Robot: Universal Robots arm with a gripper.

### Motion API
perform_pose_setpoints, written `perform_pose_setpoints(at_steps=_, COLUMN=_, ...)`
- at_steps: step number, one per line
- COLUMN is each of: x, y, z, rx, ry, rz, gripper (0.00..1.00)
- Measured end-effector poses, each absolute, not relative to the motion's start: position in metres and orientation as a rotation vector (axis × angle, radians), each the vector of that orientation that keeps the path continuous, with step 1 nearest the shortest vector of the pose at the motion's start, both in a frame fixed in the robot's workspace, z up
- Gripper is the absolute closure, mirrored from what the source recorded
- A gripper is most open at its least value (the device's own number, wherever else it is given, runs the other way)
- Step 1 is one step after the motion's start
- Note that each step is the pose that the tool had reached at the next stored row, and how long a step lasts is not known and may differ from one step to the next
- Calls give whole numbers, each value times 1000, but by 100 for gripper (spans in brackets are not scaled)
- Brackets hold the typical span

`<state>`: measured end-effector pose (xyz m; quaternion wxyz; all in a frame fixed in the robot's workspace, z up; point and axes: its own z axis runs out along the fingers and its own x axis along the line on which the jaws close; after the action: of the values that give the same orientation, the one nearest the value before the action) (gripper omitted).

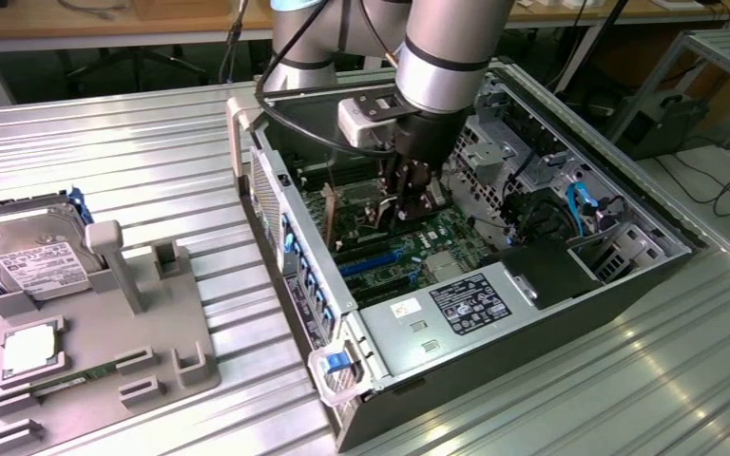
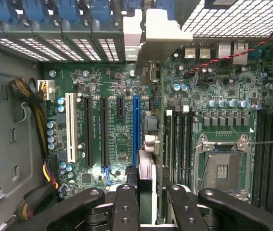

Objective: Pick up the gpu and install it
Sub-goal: 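Insert the gpu into the slot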

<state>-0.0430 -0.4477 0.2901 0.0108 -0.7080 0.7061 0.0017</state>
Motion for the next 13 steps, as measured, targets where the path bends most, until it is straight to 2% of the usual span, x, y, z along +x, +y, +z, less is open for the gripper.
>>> perform_pose_setpoints(at_steps=13, x=-45, y=-460, z=284, rx=-2186, ry=2226, rz=5, gripper=73)
